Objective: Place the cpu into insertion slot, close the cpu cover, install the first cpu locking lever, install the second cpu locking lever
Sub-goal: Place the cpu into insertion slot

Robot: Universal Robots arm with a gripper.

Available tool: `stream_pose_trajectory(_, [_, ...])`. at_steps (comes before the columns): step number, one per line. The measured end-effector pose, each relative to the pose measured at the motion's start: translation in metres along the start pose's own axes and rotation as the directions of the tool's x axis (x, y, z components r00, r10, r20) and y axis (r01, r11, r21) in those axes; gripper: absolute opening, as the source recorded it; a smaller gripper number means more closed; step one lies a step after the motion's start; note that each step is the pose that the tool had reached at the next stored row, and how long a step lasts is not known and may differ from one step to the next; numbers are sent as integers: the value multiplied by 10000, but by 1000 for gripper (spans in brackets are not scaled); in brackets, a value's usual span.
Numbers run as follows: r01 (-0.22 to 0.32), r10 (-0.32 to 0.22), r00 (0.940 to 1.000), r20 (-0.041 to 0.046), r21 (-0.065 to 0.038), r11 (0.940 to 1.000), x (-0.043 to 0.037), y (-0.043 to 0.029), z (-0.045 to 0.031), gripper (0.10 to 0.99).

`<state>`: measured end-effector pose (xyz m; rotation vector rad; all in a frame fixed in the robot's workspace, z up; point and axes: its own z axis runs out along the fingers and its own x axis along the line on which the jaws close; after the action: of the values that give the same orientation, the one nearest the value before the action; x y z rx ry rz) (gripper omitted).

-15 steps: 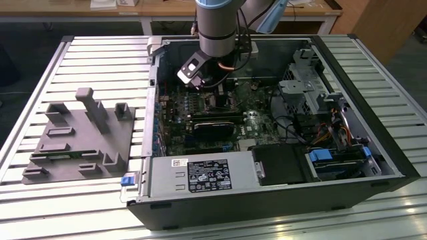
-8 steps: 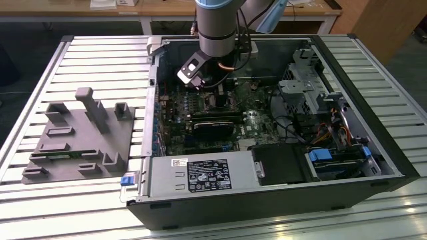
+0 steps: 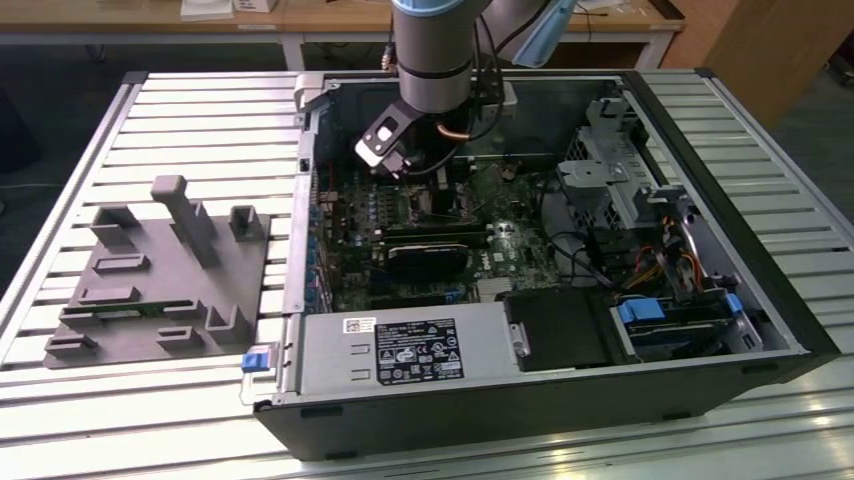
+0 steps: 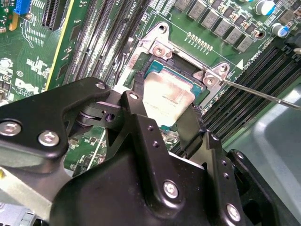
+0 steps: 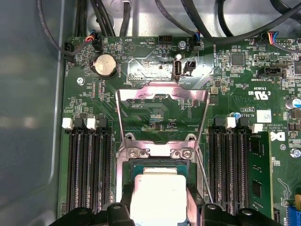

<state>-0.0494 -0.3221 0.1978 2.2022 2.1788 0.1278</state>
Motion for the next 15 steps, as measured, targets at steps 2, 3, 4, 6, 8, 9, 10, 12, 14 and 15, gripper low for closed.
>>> stream_pose_trajectory(2, [0,0,10000,-2,-1,10000,0,0,-1,525])
stream_pose_trajectory(3, [0,0,10000,-2,-2,10000,0,0,-1,525])
stream_pose_trajectory(4, [1,-1,10000,-1,-1,10000,0,2,-1,525])
stream_pose_trajectory(6, [2,-2,10000,1,1,10000,-2,6,0,525])
stream_pose_trajectory(8, [0,0,10000,1,1,10000,-2,8,2,525])
stream_pose_trajectory(9, [-1,1,10000,-1,-1,10000,-3,8,4,525])
stream_pose_trajectory(10, [0,0,10000,-2,-1,10000,-4,9,6,525])
stream_pose_trajectory(12, [0,0,10000,-1,-1,10000,-7,8,10,525])
stream_pose_trajectory(14, [-1,1,10000,-6,-1,10000,-8,8,18,525])
stream_pose_trajectory(15, [0,0,10000,-8,0,10000,-8,7,20,525])
